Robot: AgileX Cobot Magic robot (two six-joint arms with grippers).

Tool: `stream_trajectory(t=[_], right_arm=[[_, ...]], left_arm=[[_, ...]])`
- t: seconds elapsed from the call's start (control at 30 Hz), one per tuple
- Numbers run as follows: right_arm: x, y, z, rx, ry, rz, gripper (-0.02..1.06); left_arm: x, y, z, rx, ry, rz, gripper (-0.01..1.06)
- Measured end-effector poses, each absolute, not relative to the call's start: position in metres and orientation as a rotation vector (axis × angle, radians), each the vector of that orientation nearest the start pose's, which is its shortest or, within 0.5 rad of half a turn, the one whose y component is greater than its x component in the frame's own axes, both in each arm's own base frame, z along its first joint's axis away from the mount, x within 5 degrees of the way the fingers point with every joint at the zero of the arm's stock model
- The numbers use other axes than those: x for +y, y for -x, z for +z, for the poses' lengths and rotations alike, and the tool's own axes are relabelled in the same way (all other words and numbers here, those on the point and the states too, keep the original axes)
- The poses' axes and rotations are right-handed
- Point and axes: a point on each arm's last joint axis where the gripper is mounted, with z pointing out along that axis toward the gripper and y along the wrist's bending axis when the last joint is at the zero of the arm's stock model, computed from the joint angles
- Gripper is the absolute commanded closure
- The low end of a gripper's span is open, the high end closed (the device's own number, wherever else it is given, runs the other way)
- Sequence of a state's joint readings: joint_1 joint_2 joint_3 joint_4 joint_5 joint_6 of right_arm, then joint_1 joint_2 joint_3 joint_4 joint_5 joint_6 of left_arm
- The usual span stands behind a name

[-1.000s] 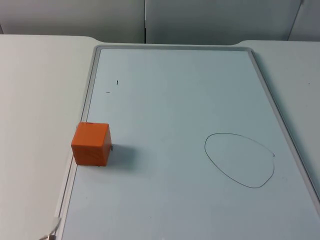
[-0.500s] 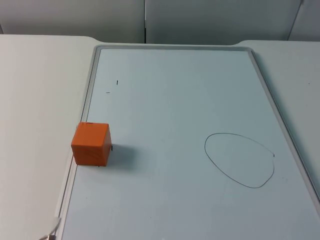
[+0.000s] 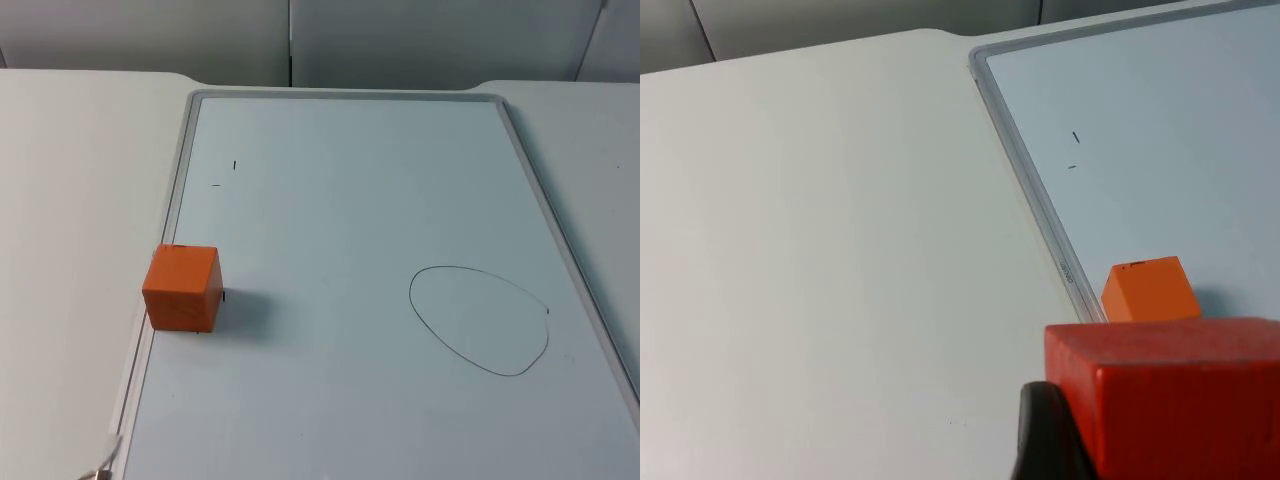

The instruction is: Pick up one cube with the left hand and another cube with the right hand. First place the cube in the right hand at the target position, then stack the cube in the left hand on top.

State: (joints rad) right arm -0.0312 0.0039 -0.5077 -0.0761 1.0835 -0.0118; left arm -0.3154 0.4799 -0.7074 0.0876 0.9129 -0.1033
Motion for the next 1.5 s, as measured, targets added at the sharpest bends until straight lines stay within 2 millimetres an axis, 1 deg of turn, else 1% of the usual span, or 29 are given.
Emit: stream_trajectory(t=[0.2,0.23,0.3,0.33,0.43,0.47,0.5,0.6,0.63,0.77,0.8,0.83,0.87,0.9,0.93,0.97,1.0,1.03,1.07,1.1,1.13,1.17,1.2,1.27,1.3,1.33,1.37,1.4,1.5], right_arm=[[-0.005,0.006,0.278,2.061,-0.011,-0.119,0.0],[-0.005,0.006,0.28,2.047,0.008,-0.119,0.0],[-0.001,0.007,0.294,1.979,0.073,-0.11,0.0],[-0.001,0.007,0.294,1.979,0.073,-0.11,0.0],[0.005,-0.007,0.33,1.885,0.172,-0.082,0.0],[0.009,-0.023,0.352,1.869,0.213,-0.052,0.0],[0.009,-0.023,0.352,1.869,0.213,-0.052,0.02],[0.021,-0.064,0.394,1.852,0.38,0.047,0.06],[0.021,-0.064,0.394,1.852,0.38,0.047,0.09],[0.04,-0.138,0.442,1.771,0.657,0.203,0.1],[0.044,-0.159,0.448,1.769,0.707,0.267,0.1],[0.044,-0.159,0.448,1.769,0.707,0.267,0.1],[0.049,-0.181,0.456,1.761,0.748,0.313,0.1],[0.059,-0.209,0.467,1.748,0.815,0.362,0.1],[0.07,-0.23,0.467,1.761,0.864,0.386,0.1],[0.07,-0.23,0.467,1.761,0.864,0.386,0.1],[0.081,-0.251,0.467,1.775,0.909,0.382,0.1],[0.097,-0.264,0.468,1.779,0.966,0.366,0.1],[0.116,-0.279,0.464,1.8,1.01,0.365,0.1],[0.137,-0.294,0.454,1.836,1.062,0.345,0.1],[0.137,-0.294,0.454,1.836,1.062,0.345,0.1],[0.154,-0.304,0.449,1.857,1.104,0.311,0.1],[0.177,-0.315,0.435,1.881,1.172,0.285,0.1],[0.22,-0.333,0.398,1.941,1.302,0.269,0.1],[0.241,-0.336,0.381,1.96,1.365,0.271,0.1],[0.261,-0.339,0.357,1.989,1.437,0.283,0.1],[0.261,-0.339,0.357,1.989,1.437,0.283,0.1],[0.279,-0.342,0.332,2.023,1.507,0.292,0.1],[0.315,-0.345,0.264,2.106,1.666,0.305,0.1]], left_arm=[[-0.017,-0.072,0.335,2.154,-0.248,-0.135,1.05],[-0.017,-0.072,0.335,2.154,-0.248,-0.135,1.05],[-0.017,-0.072,0.335,2.154,-0.248,-0.135,1.05],[-0.017,-0.072,0.335,2.154,-0.248,-0.135,1.05],[-0.017,-0.072,0.335,2.154,-0.248,-0.135,1.05],[-0.017,-0.072,0.335,2.154,-0.248,-0.135,1.05],[-0.017,-0.072,0.335,2.154,-0.248,-0.135,1.05],[-0.017,-0.072,0.335,2.154,-0.248,-0.133,1.05],[-0.017,-0.072,0.335,2.154,-0.248,-0.133,1.05],[-0.017,-0.072,0.335,2.154,-0.249,-0.13,1.05],[-0.017,-0.072,0.335,2.154,-0.249,-0.13,1.05],[-0.017,-0.072,0.335,2.154,-0.249,-0.13,1.05],[-0.017,-0.072,0.335,2.154,-0.246,-0.131,1.05],[-0.017,-0.072,0.335,2.154,-0.246,-0.131,1.05],[-0.017,-0.072,0.335,2.154,-0.245,-0.132,1.05],[-0.017,-0.072,0.335,2.154,-0.245,-0.132,1.05],[-0.017,-0.072,0.335,2.155,-0.242,-0.134,1.05],[-0.017,-0.072,0.335,2.156,-0.234,-0.138,1.05],[-0.017,-0.072,0.335,2.157,-0.228,-0.141,1.05],[-0.017,-0.072,0.335,2.157,-0.224,-0.143,1.05],[-0.017,-0.072,0.335,2.157,-0.224,-0.143,1.05],[-0.017,-0.072,0.335,2.158,-0.221,-0.145,1.05],[-0.017,-0.072,0.335,2.158,-0.219,-0.148,1.05],[-0.017,-0.072,0.335,2.158,-0.218,-0.148,1.05],[-0.017,-0.072,0.335,2.158,-0.216,-0.149,1.05],[-0.017,-0.072,0.335,2.158,-0.216,-0.149,1.05],[-0.017,-0.072,0.335,2.158,-0.216,-0.149,1.05],[-0.017,-0.072,0.335,2.158,-0.216,-0.149,1.05],[-0.017,-0.072,0.335,2.158,-0.216,-0.149,1.05]])
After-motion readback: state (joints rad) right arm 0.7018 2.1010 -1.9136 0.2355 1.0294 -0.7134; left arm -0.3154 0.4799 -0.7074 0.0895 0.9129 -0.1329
